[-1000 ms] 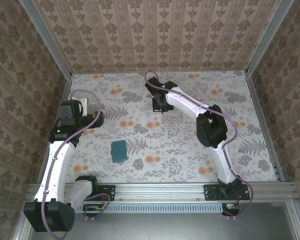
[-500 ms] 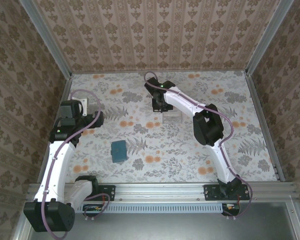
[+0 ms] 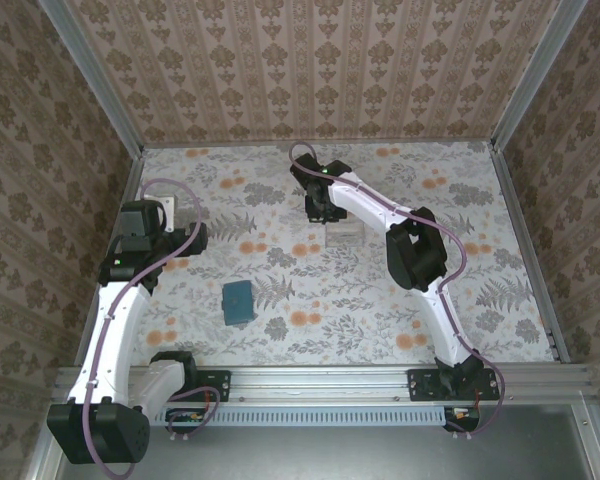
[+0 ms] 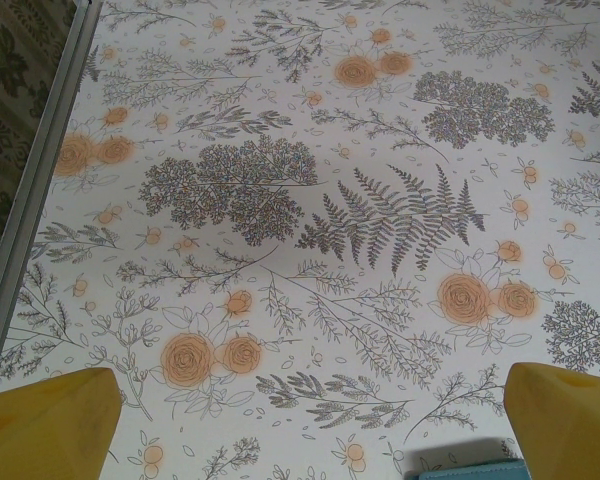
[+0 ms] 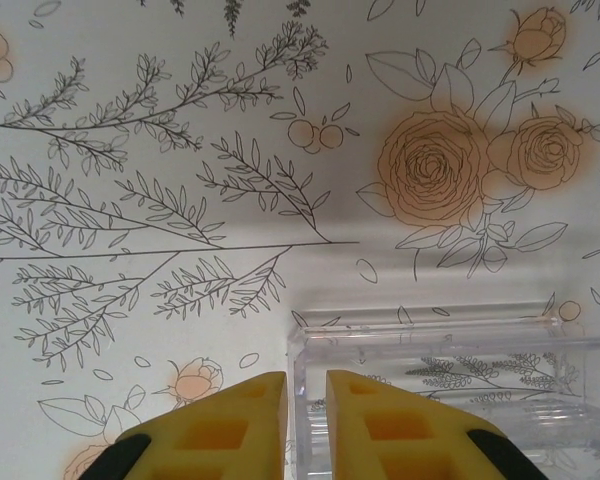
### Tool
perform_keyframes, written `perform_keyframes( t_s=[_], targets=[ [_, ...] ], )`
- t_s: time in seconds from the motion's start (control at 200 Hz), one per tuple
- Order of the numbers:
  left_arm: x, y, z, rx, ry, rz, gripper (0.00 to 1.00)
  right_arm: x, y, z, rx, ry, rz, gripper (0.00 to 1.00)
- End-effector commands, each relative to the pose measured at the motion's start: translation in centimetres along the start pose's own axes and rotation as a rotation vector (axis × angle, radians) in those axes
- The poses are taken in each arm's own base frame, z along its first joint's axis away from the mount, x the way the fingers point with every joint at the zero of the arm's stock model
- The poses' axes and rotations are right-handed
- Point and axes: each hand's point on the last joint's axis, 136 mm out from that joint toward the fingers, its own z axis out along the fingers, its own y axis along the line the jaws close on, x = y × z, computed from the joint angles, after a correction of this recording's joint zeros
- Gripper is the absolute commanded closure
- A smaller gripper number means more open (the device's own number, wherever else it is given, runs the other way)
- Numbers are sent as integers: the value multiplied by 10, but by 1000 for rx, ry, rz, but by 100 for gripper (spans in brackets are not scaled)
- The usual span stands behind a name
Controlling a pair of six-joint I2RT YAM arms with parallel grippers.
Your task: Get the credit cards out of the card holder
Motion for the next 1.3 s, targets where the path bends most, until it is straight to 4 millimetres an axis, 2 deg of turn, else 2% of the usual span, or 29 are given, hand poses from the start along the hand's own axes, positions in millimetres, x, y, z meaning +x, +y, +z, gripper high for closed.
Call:
perform_keyframes(
  t_s=[0.0,0.27,0.53,0.715,1.035,1.285,1.295],
  targets=[
    [1,-2,-1,14,-4,-8,0,-6,-8,-17,12,-11,-3,81],
    [11,-19,1,43,45,-38,0,-5,-10,-56,-52,-49,4,81],
    [47,-21,10,35,229,-192,0,11,-20,-80,-115,-74,19,81],
    [77,-33,14,23,391,-297,1,29,-29,-85,-144,-71,31,81],
    [127,-79,30,9,572,-183,1,57,-39,-79,-167,-48,36,81],
    [164,-91,51,-6,689,-169,0,68,-43,-77,-177,-36,39,81],
    [167,-97,50,5,695,-152,0,68,-43,-77,-179,-37,39,81]
  ],
)
